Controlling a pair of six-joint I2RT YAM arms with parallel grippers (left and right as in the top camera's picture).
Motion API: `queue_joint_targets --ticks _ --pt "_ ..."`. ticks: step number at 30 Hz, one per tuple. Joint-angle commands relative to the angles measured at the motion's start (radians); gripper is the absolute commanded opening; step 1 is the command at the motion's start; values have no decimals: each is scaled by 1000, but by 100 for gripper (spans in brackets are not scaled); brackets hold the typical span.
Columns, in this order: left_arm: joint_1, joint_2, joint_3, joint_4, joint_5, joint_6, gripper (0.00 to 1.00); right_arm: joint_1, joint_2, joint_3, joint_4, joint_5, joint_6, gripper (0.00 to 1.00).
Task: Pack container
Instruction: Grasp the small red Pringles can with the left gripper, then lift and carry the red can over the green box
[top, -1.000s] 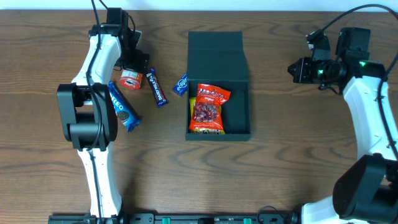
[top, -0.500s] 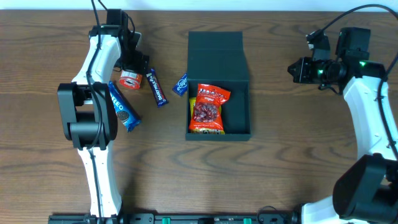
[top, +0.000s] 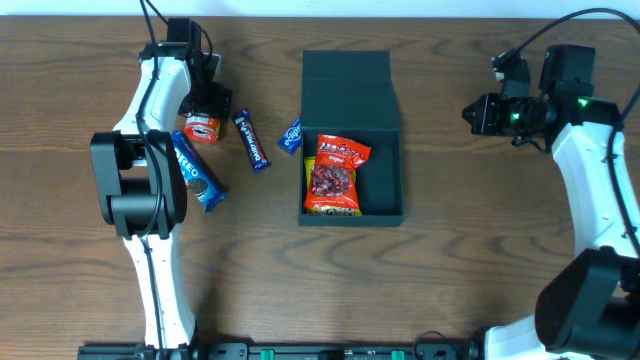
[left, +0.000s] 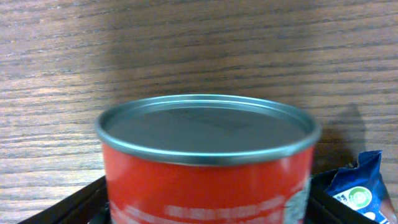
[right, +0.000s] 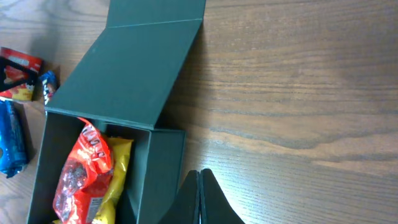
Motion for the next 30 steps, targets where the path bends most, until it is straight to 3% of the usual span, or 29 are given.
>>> queue_joint_targets --ticks 1,15,21,30 --pt "5 18 -9 -4 9 -5 80 0 -9 15 -3 -5 10 1" --pt "6 18 -47 4 8 -5 77 0 -9 15 -3 -5 10 1" --pt "6 18 -47 4 8 -5 66 0 -9 15 -3 -5 10 2" --pt "6 18 -46 2 9 -31 66 0 -9 15 -3 -5 10 2"
